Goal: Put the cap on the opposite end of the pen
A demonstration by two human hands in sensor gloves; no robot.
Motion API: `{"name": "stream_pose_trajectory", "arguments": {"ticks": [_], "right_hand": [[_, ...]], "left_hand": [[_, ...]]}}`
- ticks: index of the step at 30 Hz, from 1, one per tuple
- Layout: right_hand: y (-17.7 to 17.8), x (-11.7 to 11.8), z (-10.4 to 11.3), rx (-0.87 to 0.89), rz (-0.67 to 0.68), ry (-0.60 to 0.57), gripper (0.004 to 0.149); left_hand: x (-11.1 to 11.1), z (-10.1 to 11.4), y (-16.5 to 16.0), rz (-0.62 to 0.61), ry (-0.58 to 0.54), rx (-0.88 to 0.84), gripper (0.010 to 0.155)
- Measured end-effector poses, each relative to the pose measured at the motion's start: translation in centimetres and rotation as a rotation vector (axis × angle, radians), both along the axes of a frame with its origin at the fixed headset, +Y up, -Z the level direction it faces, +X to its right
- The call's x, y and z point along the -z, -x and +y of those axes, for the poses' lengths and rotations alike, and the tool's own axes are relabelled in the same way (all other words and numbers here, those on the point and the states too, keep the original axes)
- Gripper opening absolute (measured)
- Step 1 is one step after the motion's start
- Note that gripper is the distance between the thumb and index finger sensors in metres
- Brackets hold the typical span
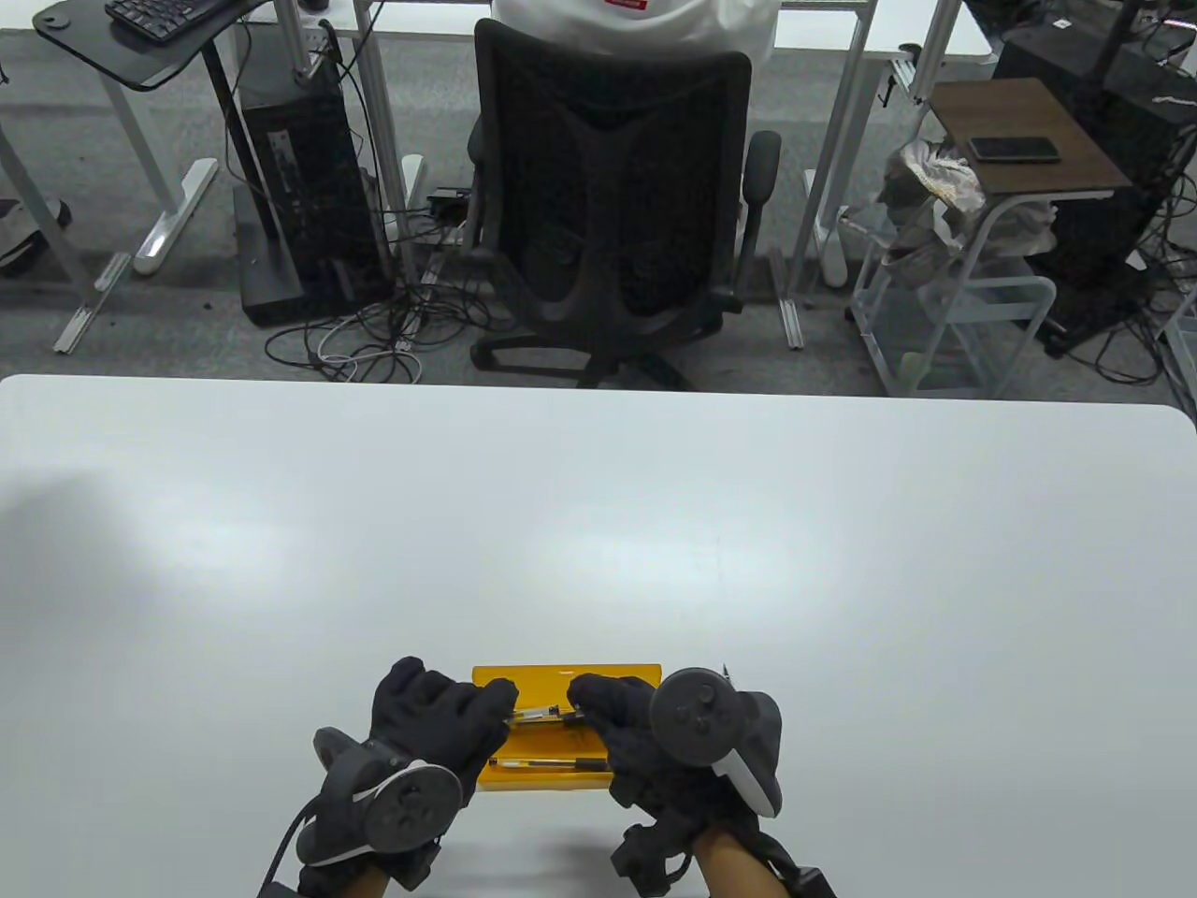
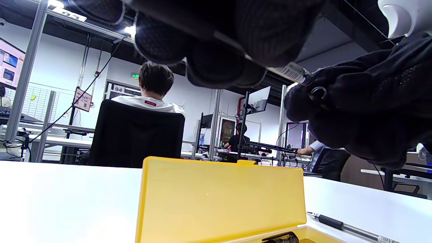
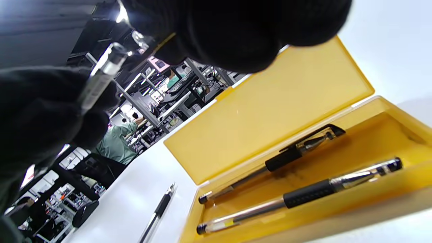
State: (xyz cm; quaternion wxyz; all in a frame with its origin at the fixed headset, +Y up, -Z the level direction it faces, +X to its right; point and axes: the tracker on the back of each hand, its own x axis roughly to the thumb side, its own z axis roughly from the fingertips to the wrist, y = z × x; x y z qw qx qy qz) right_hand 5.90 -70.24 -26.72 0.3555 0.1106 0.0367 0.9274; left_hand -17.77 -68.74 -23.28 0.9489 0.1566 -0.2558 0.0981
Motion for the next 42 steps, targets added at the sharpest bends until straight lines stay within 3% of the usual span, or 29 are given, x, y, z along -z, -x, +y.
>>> {"name": "stream_pose_trajectory", "arguments": {"ticks": [11,20,25,35,38,41,42], "right_hand": [[0.8,-0.1,-0.7,0.005,0.091,0.047,0.046],[1.7,-1.2,1.5,-0.061,0.095,-0.117,0.048],[1.7,-1.2,1.3,-0.074,0.122,-0.079,0.048],[2.7,-1.2,0.2,-0.253,0.145,0.004,0.047],[2.4,-0.8,-0.5,-0.197,0.123,0.058,0.048],[1.4,-0.6,-0.4,-0.190,-0.002,0.005,0.048],[1.1,-0.5,-0.3,-0.142,-0.019,-0.003,0.048]], "left_hand": [[-0.5,-0.3,-1.0,-0.041,-0.008,0.092,0.046],[-0.8,0.9,-1.2,-0.061,-0.114,0.082,0.045],[-1.1,1.4,-1.8,-0.044,-0.196,0.199,0.045],[-1.1,0.7,-2.4,-0.074,-0.216,0.322,0.046],[-0.9,0.8,-2.0,-0.051,-0.180,0.225,0.054],[-0.8,1.3,-0.6,0.042,-0.107,-0.045,0.068],[-0.6,1.1,0.3,0.102,-0.024,-0.199,0.068]]}}
